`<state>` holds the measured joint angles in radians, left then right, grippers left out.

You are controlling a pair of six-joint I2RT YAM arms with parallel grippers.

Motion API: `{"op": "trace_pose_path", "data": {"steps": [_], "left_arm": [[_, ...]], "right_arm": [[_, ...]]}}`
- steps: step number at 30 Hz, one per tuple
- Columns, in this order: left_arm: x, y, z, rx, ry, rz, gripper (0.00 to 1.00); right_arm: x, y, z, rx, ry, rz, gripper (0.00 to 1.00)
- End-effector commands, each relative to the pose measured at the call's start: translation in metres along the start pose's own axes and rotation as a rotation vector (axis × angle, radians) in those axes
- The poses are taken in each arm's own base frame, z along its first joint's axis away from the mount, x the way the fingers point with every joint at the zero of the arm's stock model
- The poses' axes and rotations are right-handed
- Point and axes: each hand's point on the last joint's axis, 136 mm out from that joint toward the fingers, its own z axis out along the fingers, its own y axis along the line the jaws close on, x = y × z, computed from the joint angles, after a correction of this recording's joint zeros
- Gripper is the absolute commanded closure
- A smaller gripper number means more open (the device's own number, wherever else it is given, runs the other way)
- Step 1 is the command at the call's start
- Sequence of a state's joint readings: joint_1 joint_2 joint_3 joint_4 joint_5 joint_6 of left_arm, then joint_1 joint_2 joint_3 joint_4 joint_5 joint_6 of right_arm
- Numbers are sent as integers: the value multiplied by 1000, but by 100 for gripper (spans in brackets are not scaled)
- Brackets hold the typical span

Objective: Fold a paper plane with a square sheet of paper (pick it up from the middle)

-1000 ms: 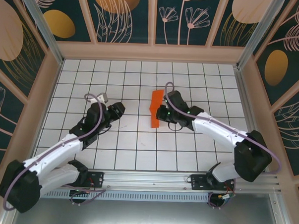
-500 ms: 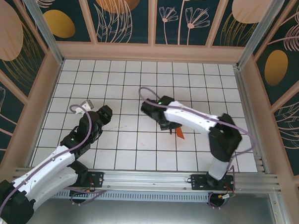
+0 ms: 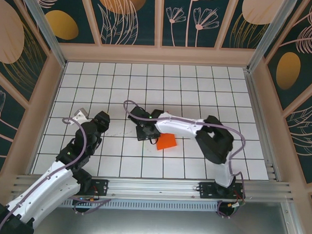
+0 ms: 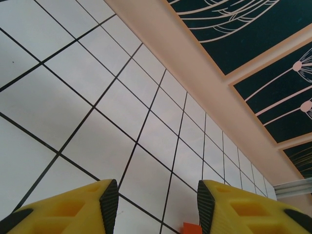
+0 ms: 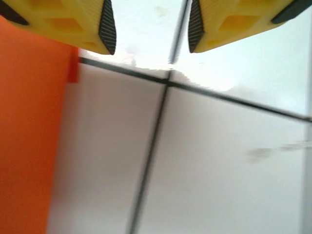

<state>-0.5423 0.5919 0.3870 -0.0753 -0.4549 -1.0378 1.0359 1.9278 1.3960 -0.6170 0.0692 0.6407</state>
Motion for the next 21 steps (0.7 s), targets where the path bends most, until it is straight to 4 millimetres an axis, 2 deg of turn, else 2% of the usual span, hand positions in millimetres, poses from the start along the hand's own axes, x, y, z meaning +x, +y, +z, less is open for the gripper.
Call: {"op": "trace_pose_path", "data": {"steps": [1, 2, 5, 9, 14, 21], "left_arm": [[10, 1, 5, 10, 42, 31, 51], [16, -4, 7, 33, 68, 40, 51], [36, -20, 17, 91, 165, 57, 52], [68, -46, 31, 183, 326, 89, 53], [109, -82, 46, 309, 531, 118, 56], [158, -119, 69, 441, 776, 104, 60]], "right_arm": [[-26, 22, -49, -256, -142, 51, 52], [-27, 15, -57, -289, -167, 80, 53], [-27, -11, -70, -382, -230, 179, 67], [-19, -44, -77, -499, -277, 287, 78], [-5, -55, -71, -537, -266, 315, 79], [11, -52, -51, -588, -211, 330, 80]]}}
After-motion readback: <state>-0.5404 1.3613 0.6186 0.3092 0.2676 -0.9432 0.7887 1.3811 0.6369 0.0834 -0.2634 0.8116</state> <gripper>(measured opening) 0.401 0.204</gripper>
